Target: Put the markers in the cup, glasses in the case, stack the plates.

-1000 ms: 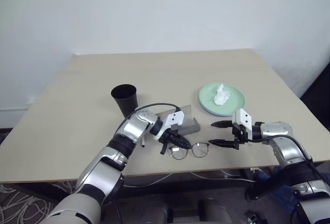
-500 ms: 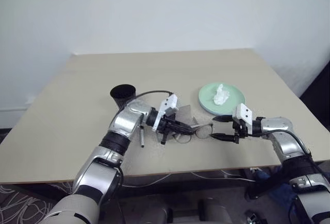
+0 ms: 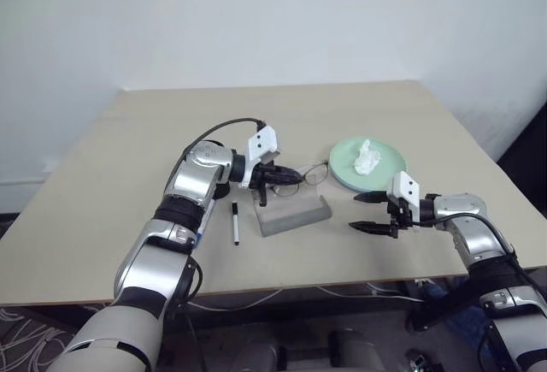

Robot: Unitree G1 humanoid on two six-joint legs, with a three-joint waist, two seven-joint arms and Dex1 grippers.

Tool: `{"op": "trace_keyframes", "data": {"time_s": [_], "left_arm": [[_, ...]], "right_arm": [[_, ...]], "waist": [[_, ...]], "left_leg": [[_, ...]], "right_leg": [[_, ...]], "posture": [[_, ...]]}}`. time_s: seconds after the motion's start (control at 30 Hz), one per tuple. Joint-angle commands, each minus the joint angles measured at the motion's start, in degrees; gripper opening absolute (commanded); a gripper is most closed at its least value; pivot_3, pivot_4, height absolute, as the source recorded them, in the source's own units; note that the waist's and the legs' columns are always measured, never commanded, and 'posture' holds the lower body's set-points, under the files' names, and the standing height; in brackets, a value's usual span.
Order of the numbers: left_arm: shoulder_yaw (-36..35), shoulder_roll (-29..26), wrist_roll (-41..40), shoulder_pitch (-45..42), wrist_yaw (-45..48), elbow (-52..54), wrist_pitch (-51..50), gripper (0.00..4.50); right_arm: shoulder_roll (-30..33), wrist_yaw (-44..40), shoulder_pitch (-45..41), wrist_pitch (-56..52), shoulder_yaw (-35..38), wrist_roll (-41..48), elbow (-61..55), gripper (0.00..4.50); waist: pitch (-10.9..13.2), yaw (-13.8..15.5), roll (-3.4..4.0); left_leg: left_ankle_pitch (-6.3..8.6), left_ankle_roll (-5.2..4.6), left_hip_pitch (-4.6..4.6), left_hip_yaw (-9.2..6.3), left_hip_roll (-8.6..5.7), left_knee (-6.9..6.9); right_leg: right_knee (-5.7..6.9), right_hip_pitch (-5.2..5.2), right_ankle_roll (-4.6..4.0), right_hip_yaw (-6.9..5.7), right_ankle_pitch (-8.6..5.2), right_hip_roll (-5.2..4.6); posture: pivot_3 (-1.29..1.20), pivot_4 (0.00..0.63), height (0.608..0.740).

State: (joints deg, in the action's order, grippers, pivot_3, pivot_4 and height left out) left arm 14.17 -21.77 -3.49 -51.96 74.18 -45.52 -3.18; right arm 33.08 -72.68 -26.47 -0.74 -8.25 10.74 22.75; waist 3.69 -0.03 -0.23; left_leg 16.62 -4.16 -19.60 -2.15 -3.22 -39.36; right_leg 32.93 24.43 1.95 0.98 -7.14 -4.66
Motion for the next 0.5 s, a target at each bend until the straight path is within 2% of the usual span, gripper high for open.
{"op": "trace_keyframes", "data": {"time_s": [0.03,0.5], "left_arm": [[1.1,-0.2,2.3,-1.8,1.1,-1.9,2.9,0.04],[3.3,-0.5,5.1,1.6,6.0,-1.9,2.0,0.04]], "right_arm": [[0.4,-0.3,-0.6,0.0,0.8,0.9,-2.3,3.65],[0.1,0.4,0.6,-0.5,1.1,0.9,-3.7,3.65]], "waist": [[0.0,0.0,0.00],[0.0,0.0,-0.01]], "left_leg": [[0.00,-0.01,-0.02,0.00,-0.01,0.00],[0.02,-0.05,-0.01,0.04,-0.01,-0.02]], "right_leg": [[0.00,0.00,0.00,0.00,0.00,0.00],[0.00,0.00,0.03,0.02,0.02,-0.02]], "posture": [[0.00,0.000,0.740],[0.00,0.000,0.740]]}}
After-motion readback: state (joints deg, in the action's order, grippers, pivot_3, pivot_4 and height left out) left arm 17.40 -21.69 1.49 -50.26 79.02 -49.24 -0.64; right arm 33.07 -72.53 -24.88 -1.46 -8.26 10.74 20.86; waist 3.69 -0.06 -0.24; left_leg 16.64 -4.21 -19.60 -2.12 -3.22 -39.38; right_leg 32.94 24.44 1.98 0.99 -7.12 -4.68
